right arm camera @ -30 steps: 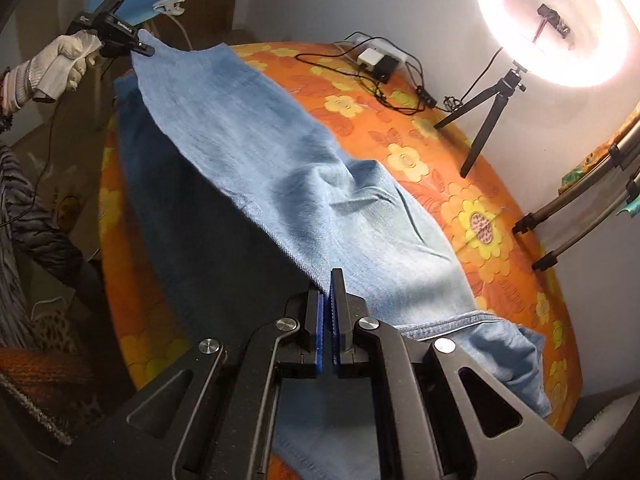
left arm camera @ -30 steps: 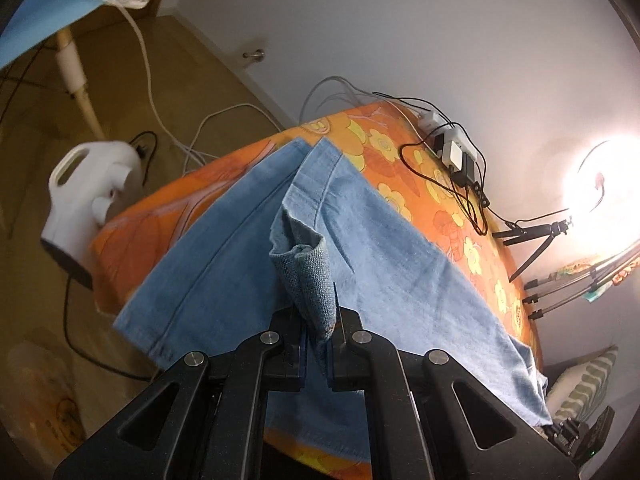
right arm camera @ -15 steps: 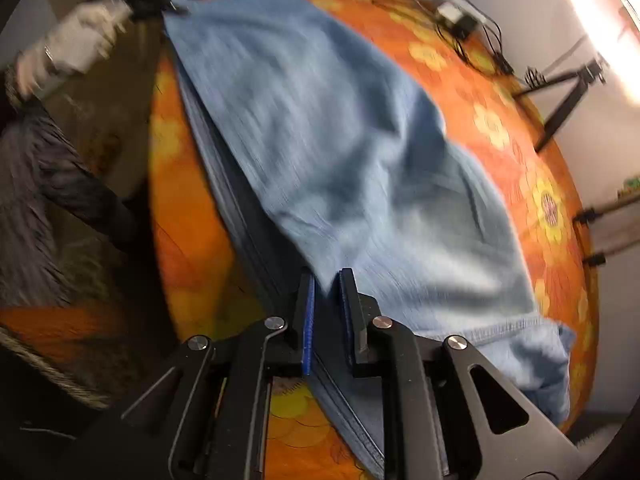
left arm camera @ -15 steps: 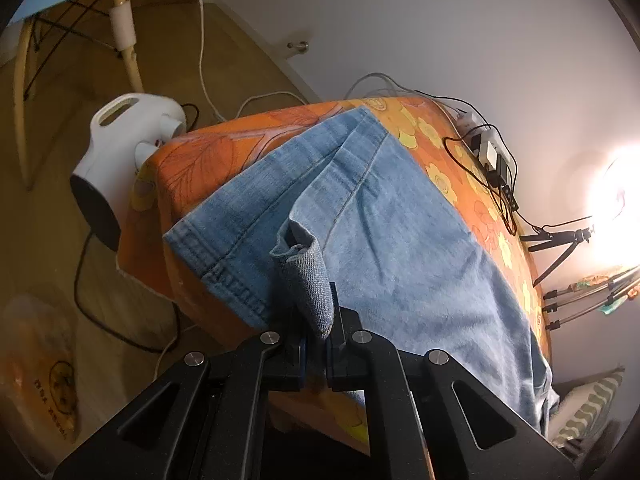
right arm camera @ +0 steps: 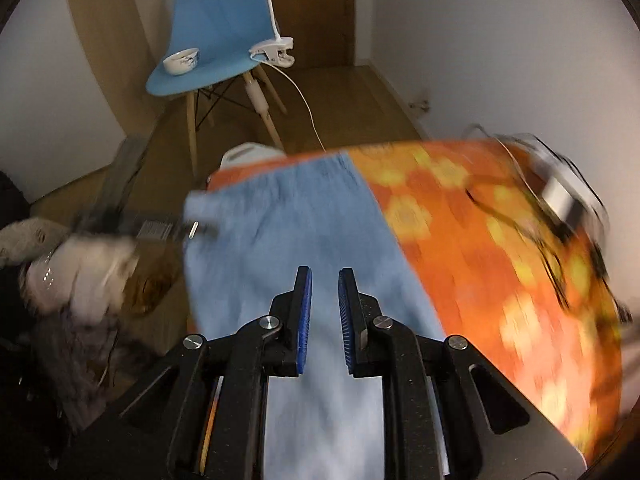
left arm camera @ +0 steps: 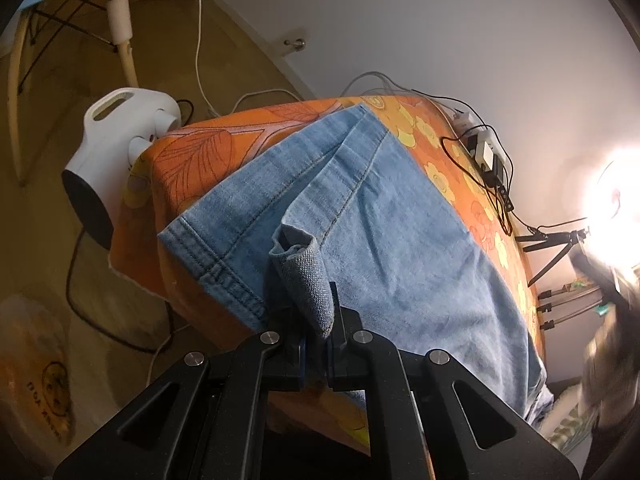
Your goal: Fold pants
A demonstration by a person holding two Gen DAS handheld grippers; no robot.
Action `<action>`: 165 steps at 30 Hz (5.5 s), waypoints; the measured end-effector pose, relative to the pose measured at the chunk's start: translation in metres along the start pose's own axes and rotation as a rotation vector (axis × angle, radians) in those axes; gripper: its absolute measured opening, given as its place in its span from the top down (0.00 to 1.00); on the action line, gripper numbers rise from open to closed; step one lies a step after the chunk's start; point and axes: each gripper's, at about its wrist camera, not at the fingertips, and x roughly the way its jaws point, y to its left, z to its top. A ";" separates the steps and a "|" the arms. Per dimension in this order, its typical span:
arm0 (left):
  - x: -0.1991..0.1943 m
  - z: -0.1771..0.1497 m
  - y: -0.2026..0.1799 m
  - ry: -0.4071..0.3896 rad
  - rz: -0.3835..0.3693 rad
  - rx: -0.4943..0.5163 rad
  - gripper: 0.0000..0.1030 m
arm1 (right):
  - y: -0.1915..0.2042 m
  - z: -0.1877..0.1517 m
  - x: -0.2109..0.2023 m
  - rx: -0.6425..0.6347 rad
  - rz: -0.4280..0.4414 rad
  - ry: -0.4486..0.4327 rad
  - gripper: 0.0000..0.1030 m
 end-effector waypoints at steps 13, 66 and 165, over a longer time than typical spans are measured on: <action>0.002 0.007 0.003 0.013 -0.010 0.000 0.92 | -0.004 0.086 0.170 -0.043 0.029 0.051 0.65; -0.006 0.029 0.008 -0.084 0.145 0.009 0.81 | 0.004 0.107 0.225 -0.051 -0.170 0.013 0.94; 0.114 -0.289 -0.406 0.550 -0.422 0.933 0.76 | -0.311 -0.485 -0.233 1.438 -0.712 0.022 0.97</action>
